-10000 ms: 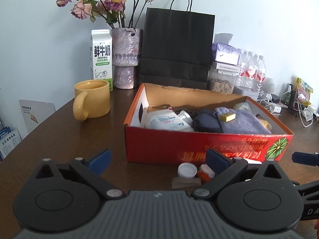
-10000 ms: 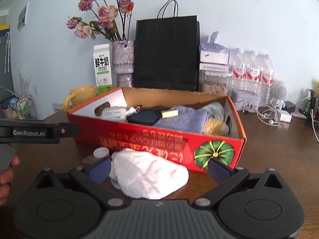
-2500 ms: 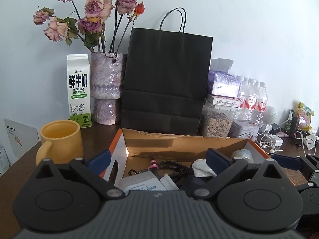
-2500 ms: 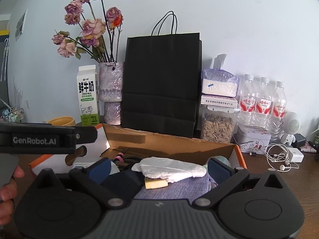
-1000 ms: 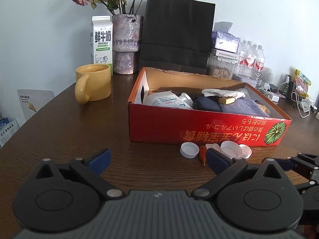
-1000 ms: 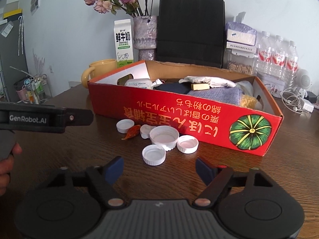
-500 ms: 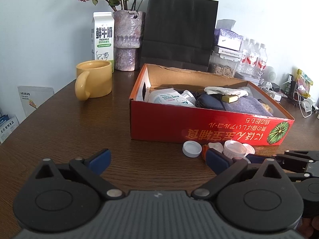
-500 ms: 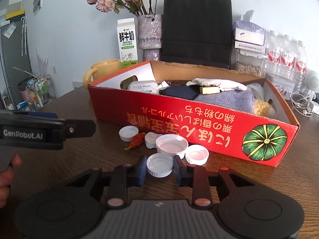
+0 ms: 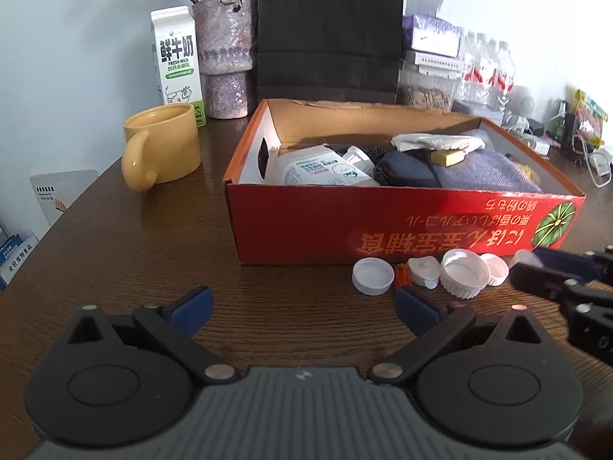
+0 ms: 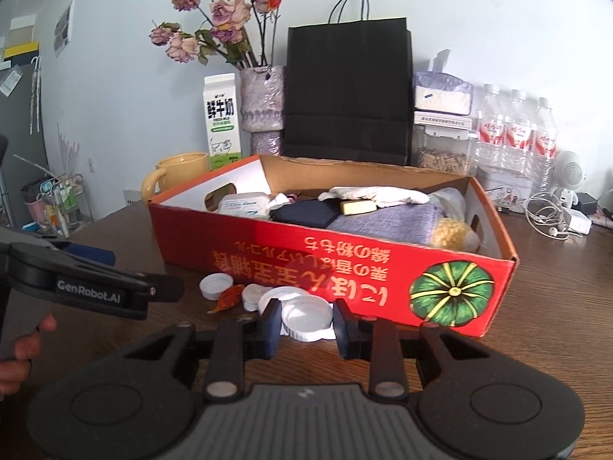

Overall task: Organize objects
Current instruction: 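Grasp a white bottle cap with the right tool while the left tool grasps another cap, then carry both white caps over the box and release them inside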

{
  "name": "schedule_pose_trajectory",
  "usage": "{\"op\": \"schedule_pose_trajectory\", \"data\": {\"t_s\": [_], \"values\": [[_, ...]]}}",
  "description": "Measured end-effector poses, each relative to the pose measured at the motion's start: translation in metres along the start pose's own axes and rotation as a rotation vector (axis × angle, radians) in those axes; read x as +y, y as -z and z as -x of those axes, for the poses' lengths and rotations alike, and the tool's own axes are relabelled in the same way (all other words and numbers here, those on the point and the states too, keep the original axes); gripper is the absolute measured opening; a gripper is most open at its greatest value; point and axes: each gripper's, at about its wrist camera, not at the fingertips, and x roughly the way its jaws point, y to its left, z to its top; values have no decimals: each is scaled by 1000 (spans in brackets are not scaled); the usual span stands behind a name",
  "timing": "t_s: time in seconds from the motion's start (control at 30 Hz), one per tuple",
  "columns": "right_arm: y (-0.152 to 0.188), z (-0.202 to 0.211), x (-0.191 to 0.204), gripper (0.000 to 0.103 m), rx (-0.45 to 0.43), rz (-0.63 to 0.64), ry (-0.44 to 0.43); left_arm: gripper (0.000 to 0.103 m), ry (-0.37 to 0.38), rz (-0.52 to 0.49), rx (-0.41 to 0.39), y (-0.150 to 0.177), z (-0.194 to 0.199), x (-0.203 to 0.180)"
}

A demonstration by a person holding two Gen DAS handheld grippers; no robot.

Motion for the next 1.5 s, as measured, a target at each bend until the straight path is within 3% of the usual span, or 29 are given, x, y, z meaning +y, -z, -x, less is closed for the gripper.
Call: {"op": "schedule_pose_trajectory", "data": {"t_s": [0.37, 0.8, 0.97, 1.1, 1.17, 1.23, 1.27, 1.5], "values": [[2, 8, -30, 27, -28, -29, 61, 103, -31, -44, 25, -6, -20, -10], [3, 11, -34, 27, -32, -31, 56, 101, -22, -60, 40, -9, -35, -21], [3, 10, -33, 27, -30, -27, 53, 88, 12, -56, 36, -9, -37, -24], [4, 9, -32, 27, -26, -23, 51, 72, 52, -70, 29, -9, -35, -30], [4, 8, -31, 27, -24, -22, 51, 60, 72, -76, 25, -10, -34, -32], [5, 8, -30, 27, -22, -19, 50, 34, 85, -80, 18, -10, -32, -34], [5, 8, -30, 27, -20, -17, 49, 30, 93, -79, 16, -10, -32, -35], [5, 8, -29, 27, -23, -5, 48, 30, 85, -46, -27, -10, -23, -29]]}}
